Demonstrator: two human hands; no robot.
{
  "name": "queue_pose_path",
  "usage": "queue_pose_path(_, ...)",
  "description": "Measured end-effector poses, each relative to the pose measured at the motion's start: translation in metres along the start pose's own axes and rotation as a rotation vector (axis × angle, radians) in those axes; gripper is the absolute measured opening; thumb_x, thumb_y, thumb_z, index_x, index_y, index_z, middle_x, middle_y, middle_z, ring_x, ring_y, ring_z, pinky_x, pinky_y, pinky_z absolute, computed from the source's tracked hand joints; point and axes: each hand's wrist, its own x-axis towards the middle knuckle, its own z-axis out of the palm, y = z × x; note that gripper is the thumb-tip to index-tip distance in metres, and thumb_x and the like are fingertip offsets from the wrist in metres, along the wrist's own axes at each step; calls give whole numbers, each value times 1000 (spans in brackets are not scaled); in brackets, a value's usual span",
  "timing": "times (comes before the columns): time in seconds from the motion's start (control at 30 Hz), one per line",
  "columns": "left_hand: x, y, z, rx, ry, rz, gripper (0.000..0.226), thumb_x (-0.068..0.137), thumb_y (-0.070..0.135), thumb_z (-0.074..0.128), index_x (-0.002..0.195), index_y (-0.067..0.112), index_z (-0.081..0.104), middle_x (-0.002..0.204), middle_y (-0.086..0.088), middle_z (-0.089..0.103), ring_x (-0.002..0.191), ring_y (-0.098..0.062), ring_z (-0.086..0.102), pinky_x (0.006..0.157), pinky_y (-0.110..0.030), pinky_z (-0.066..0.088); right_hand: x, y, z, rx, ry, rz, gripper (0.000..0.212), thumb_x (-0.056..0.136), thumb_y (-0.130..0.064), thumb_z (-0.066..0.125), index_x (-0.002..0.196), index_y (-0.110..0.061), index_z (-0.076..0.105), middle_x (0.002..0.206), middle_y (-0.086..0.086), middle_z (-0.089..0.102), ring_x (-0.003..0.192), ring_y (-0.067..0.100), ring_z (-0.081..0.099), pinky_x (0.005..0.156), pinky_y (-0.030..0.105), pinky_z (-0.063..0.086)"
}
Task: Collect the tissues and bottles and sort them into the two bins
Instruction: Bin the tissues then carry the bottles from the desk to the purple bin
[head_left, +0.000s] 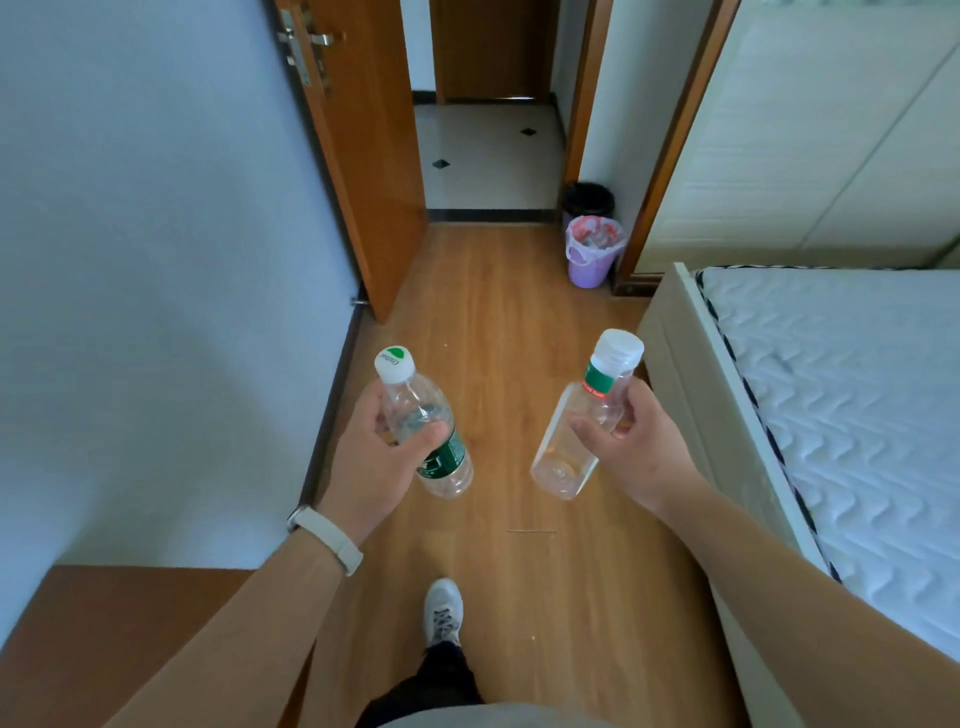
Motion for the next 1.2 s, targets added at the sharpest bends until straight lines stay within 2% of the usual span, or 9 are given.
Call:
queue_pose_path(0.13, 76, -5, -16, -49, -69, 7, 46, 81, 28, 77, 120, 32, 54, 110, 13, 65, 103, -10, 63, 84, -30, 54, 49, -28, 16, -25, 66, 48, 32, 79, -45, 71, 103, -36, 51, 97, -15, 63, 87, 2, 62, 69, 23, 44)
queue_pose_path(0.37, 187, -7, -37, -45, -183, 32, 44, 81, 29, 76, 117, 38, 53, 108, 19, 64, 101, 0, 62, 88, -32, 54, 124, -72, 46, -59, 123, 50, 32, 79, -42, 70, 103, -40, 49, 102, -15, 62, 94, 4, 61, 80, 28, 51)
queue_pose_path(0.57, 253, 0, -34, -35, -232, 53, 51, 79, 33, 77, 122, 38, 51, 110, 22, 63, 106, -1, 61, 92, -39, 54, 176, -82, 54, -80, 145, 85, 34, 78, -43, 71, 105, -34, 51, 101, -11, 62, 92, 8, 62, 86, 39, 52)
queue_pose_path(0.73, 306, 8, -18, -26, -251, 60, 47, 79, 30, 77, 118, 38, 53, 108, 21, 64, 104, -2, 62, 91, -40, 54, 227, -79, 50, -49, 179, 85, 33, 79, -40, 72, 103, -37, 50, 102, -11, 61, 93, 9, 61, 84, 33, 51)
queue_pose_path(0.9, 364, 14, 8, 42, -255, 54, 43, 80, 31, 76, 114, 43, 53, 107, 24, 64, 103, 3, 60, 87, -32, 53, 298, -65, 45, -46, 175, 99, 34, 80, -39, 72, 106, -33, 50, 99, -11, 60, 89, 7, 59, 75, 27, 48)
queue_pose_path(1.07, 441, 33, 41, 74, -200, 49, 46, 80, 25, 77, 119, 36, 55, 109, 21, 65, 105, 0, 60, 83, -22, 51, 402, -58, 27, 6, 157, 87, 41, 82, -37, 72, 115, -30, 49, 102, -13, 59, 90, 6, 59, 68, 20, 44)
queue_pose_path(1.13, 473, 46, 57, 92, -193, 40, 47, 80, 25, 77, 120, 35, 54, 109, 22, 64, 105, 2, 60, 79, -17, 51, 442, -59, 14, 30, 151, 102, 44, 83, -37, 72, 118, -30, 47, 105, -13, 58, 93, 7, 58, 69, 19, 43)
queue_pose_path(1.2, 504, 60, 76, 118, -200, 42, 48, 80, 25, 76, 122, 33, 53, 109, 23, 63, 104, 5, 58, 74, -10, 50, 478, -57, -1, 42, 144, 97, 43, 82, -38, 72, 117, -31, 46, 105, -13, 59, 94, 8, 59, 75, 24, 48)
